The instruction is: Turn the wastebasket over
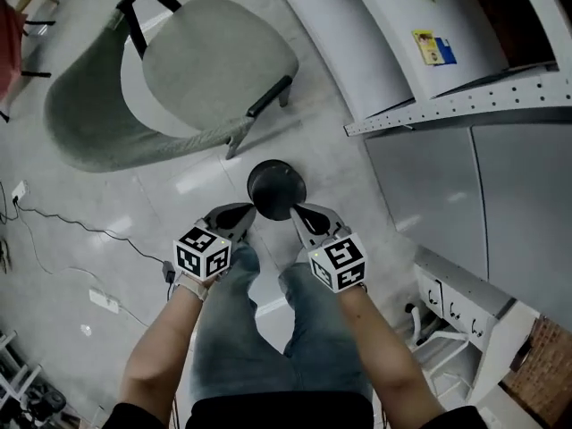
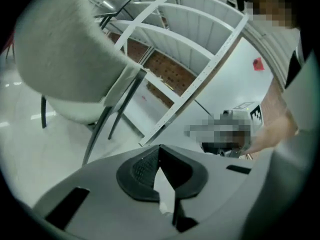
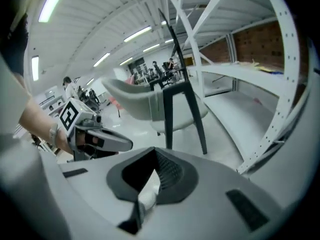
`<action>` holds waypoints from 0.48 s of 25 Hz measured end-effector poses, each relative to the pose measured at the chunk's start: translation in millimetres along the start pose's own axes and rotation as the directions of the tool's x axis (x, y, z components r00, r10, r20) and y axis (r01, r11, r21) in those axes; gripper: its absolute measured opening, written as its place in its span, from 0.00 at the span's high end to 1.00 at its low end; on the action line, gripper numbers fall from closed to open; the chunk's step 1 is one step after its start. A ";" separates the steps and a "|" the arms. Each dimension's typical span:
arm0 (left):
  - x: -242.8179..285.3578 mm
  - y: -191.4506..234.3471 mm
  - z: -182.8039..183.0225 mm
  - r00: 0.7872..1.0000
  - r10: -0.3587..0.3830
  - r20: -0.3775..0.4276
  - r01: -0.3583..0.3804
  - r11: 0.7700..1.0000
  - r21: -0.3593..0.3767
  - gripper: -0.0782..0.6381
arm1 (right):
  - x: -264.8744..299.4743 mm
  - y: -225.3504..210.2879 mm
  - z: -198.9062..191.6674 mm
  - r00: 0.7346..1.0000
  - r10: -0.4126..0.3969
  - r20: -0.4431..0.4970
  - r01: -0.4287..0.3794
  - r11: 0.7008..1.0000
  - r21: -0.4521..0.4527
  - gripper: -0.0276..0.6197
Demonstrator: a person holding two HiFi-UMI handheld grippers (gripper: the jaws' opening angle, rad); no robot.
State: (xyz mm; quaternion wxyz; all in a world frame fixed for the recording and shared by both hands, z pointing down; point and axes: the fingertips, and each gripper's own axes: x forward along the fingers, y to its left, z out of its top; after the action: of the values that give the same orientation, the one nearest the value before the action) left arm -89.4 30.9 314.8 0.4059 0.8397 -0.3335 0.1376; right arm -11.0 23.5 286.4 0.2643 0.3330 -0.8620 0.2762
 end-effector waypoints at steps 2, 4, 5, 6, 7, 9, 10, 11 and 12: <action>-10.5 -29.8 26.8 0.999 -0.034 -0.010 0.034 0.997 0.076 0.87 | -29.4 6.4 30.2 0.998 -0.009 0.058 0.008 1.000 0.023 0.94; -22.2 -59.4 50.7 0.998 -0.055 -0.019 0.057 0.990 0.132 0.87 | -59.4 14.8 56.7 0.995 -0.015 0.103 0.012 1.000 0.028 0.94; -28.8 -74.2 62.3 0.998 -0.064 -0.017 0.065 0.987 0.145 0.87 | -74.7 18.8 69.2 0.992 -0.019 0.125 0.015 0.999 0.033 0.94; -35.6 -88.8 74.1 0.997 -0.072 -0.010 0.073 0.986 0.149 0.87 | -90.1 22.4 81.7 0.989 -0.025 0.147 0.018 0.999 0.042 0.94; -42.3 -102.9 86.0 0.997 -0.079 -0.001 0.078 0.986 0.149 0.87 | -105.5 25.9 94.5 0.985 -0.031 0.172 0.022 0.998 0.053 0.94; -54.4 -129.3 108.8 0.996 -0.084 0.011 0.082 0.986 0.147 0.87 | -136.2 33.3 119.9 0.974 -0.047 0.223 0.033 0.997 0.067 0.94; -59.4 -140.9 120.7 0.996 -0.083 0.015 0.080 0.986 0.147 0.87 | -150.9 36.7 132.9 0.968 -0.057 0.245 0.042 0.997 0.066 0.94; -64.2 -151.8 133.3 0.996 -0.083 0.019 0.079 0.986 0.148 0.87 | -165.1 39.7 146.3 0.961 -0.067 0.267 0.051 0.997 0.066 0.94; -69.4 -163.0 145.9 0.996 -0.087 0.022 0.083 0.985 0.150 0.87 | -179.0 42.7 159.4 0.955 -0.075 0.288 0.058 0.996 0.069 0.94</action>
State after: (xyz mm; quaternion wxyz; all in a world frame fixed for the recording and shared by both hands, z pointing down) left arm -37.0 22.2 91.5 0.3429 0.8829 -0.2920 0.1326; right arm 29.2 22.8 46.2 0.1340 0.4065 -0.8711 0.2408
